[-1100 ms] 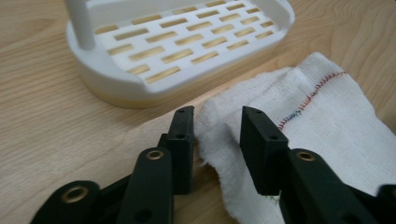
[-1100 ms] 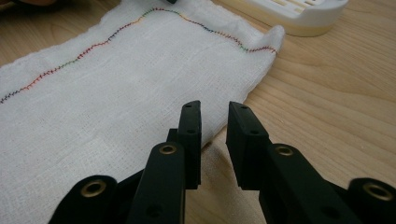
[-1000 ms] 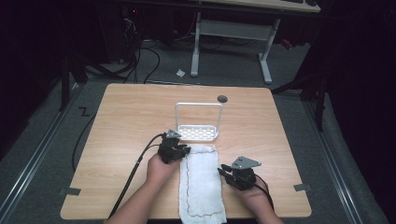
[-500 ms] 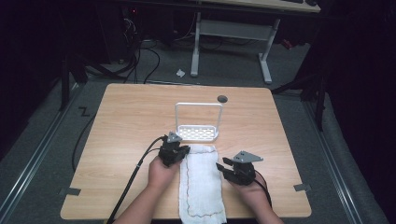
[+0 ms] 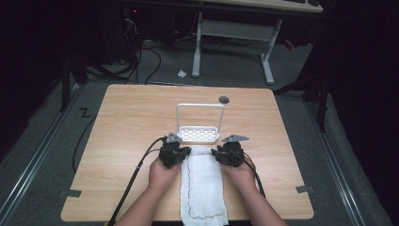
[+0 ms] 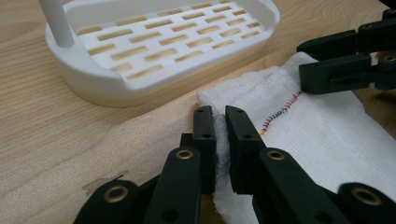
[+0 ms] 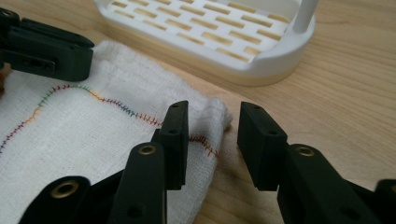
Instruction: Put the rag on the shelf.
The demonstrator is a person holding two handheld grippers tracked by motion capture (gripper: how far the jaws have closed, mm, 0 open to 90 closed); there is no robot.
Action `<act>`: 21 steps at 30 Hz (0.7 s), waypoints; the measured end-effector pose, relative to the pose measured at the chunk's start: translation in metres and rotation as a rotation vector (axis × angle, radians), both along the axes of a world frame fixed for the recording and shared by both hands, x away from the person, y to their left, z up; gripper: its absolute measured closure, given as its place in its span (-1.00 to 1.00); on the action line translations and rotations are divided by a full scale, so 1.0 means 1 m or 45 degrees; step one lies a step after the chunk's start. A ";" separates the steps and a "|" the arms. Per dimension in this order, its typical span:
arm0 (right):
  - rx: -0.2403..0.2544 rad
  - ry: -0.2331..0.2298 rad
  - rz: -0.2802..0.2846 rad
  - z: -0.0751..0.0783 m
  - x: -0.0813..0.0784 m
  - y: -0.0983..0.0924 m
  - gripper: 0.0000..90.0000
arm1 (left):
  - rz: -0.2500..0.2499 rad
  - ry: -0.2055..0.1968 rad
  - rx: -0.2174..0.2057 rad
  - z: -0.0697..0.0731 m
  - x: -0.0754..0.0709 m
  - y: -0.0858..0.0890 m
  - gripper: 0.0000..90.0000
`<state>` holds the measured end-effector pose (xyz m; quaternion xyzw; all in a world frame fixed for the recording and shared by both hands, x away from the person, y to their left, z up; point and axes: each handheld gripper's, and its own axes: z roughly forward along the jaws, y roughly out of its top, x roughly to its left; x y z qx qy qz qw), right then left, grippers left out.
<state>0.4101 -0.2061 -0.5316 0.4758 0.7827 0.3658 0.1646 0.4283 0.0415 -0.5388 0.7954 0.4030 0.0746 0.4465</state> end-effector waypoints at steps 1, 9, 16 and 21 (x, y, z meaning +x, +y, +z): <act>0.006 -0.005 0.004 -0.001 0.000 0.000 0.48 | 0.000 0.001 -0.003 0.000 0.000 0.000 0.85; 0.011 -0.014 0.073 -0.001 -0.003 0.003 0.90 | -0.007 0.007 -0.019 0.000 0.001 0.001 0.85; 0.024 -0.064 0.083 0.002 -0.009 -0.001 0.91 | -0.029 -0.006 -0.063 0.000 0.000 0.004 0.85; 0.025 -0.088 0.091 0.005 -0.014 0.000 0.91 | -0.027 -0.028 -0.078 0.003 -0.002 0.005 0.85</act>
